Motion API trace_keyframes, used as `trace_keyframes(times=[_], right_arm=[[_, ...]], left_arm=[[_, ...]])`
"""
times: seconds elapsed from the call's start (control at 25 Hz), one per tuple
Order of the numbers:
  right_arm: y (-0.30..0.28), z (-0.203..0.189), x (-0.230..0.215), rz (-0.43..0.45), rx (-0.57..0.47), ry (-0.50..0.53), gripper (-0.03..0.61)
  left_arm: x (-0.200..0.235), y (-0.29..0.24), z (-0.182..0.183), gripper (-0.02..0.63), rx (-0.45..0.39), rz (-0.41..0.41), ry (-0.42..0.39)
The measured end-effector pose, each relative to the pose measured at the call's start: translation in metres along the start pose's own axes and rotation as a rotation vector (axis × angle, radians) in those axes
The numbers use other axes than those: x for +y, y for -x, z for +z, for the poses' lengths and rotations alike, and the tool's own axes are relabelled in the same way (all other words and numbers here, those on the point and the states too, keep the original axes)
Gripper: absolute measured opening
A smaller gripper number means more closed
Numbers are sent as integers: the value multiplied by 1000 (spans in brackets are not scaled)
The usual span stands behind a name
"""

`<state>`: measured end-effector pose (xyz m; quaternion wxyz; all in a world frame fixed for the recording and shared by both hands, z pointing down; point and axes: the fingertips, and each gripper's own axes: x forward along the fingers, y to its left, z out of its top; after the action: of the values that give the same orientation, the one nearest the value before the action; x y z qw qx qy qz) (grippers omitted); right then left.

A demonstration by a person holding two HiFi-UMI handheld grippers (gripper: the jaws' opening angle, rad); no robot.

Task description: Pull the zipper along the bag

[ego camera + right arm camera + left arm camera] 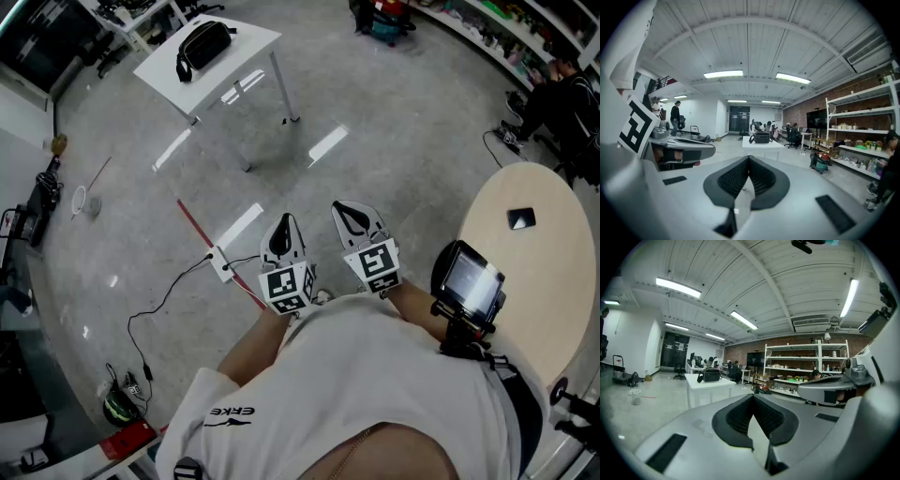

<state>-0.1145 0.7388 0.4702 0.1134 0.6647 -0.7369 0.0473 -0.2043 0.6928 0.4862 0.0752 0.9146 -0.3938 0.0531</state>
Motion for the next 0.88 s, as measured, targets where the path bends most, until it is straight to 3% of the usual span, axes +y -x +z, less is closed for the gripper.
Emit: trace_keyframes(times=[0.88], right_arm=[[-6, 13, -5, -41, 2, -32, 5]], left_arm=[[5, -12, 15, 3, 7, -32, 4]])
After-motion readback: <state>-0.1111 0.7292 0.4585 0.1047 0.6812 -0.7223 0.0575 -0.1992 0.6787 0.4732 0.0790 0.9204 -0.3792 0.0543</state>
